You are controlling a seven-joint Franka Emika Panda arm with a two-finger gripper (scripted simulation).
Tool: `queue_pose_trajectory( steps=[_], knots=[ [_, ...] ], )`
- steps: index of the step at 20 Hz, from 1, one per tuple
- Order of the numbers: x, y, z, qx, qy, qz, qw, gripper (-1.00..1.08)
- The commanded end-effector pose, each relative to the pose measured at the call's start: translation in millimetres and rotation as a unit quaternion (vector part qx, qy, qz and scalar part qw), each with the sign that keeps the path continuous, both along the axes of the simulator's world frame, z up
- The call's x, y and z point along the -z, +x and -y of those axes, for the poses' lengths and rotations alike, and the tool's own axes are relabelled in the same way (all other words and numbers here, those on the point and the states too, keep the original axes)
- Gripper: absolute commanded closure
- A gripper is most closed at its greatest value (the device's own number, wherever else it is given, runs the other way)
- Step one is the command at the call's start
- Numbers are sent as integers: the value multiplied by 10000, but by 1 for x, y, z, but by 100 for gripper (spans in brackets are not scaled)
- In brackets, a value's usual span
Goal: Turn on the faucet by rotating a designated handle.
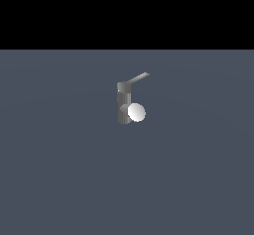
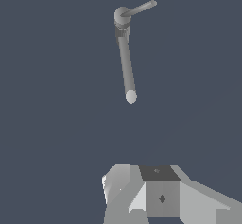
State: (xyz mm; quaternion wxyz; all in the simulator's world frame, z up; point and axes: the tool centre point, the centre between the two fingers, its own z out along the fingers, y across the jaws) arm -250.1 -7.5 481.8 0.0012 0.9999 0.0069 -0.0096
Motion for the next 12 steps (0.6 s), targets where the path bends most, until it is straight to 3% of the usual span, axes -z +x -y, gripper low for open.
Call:
queue_pose_trajectory(
  steps=[1,12],
  knots=[
    [0,0,0,0,0,0,10000,108],
    [-2,4,-5,-110,133,-64,9998,108]
  ],
)
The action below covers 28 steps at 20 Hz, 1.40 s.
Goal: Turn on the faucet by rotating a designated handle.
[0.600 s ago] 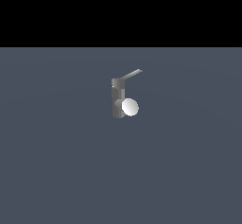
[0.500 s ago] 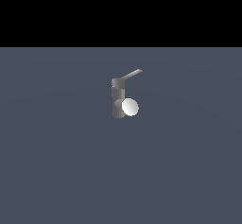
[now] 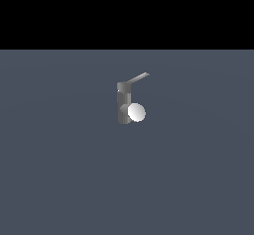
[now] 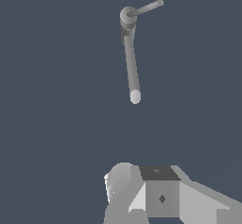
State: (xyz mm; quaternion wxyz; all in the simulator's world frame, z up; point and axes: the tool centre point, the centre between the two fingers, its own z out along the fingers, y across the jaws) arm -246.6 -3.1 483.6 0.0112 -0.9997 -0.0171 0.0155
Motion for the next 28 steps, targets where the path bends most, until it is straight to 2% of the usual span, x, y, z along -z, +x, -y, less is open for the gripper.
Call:
queue_pose_trajectory(
  steps=[1,9,17,22,28],
  knots=[
    [0,0,0,0,3,-1,10000,108],
    [2,16,0,244,58,-6,9997,108],
    [11,55,2,884,181,-33,9959,108],
    [24,94,5,1519,271,-70,9880,108],
    [47,144,10,2372,340,-128,9708,108]
  ],
)
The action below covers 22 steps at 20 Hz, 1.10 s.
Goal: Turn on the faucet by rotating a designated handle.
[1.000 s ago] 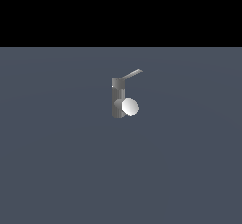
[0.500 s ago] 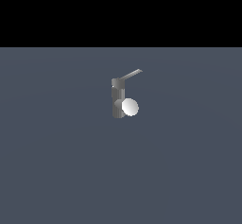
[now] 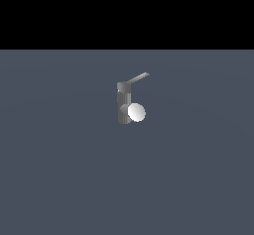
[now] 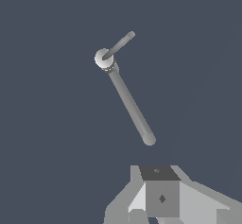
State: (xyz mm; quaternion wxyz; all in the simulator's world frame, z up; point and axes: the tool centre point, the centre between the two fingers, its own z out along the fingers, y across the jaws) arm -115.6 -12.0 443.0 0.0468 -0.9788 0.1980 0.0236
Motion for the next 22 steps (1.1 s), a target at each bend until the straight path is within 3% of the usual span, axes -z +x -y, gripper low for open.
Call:
queue_pose_trajectory(
  steps=[1,6,11,16,22],
  knots=[
    [11,21,2,373,25,-31,9993,108],
    [38,61,8,1110,38,-96,9938,108],
    [69,98,14,1846,12,-157,9827,108],
    [104,133,21,2570,-51,-203,9662,108],
    [152,171,31,3409,-170,-227,9397,108]
  ],
)
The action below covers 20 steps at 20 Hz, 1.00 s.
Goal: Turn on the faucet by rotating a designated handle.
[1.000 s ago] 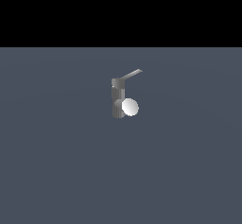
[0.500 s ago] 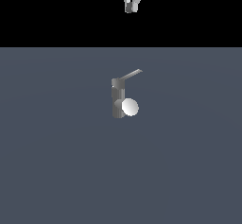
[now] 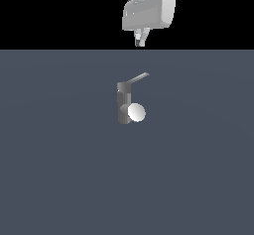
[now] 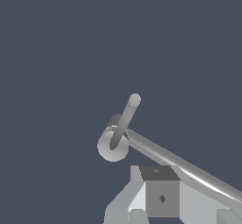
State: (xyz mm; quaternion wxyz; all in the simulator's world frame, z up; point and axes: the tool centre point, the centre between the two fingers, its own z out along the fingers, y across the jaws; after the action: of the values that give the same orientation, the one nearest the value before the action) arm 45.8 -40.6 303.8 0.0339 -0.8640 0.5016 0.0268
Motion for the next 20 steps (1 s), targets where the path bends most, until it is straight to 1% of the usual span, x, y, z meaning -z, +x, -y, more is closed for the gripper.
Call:
queue_pose_trajectory(
  steps=[1,5,10,15,20],
  knots=[
    [21,15,4,370,-63,-16,9993,108],
    [54,35,11,912,-174,-34,9957,108],
    [88,53,17,1421,-298,-36,9894,108],
    [110,63,21,1745,-385,-29,9839,108],
    [121,67,24,1895,-428,-22,9809,108]
  ],
)
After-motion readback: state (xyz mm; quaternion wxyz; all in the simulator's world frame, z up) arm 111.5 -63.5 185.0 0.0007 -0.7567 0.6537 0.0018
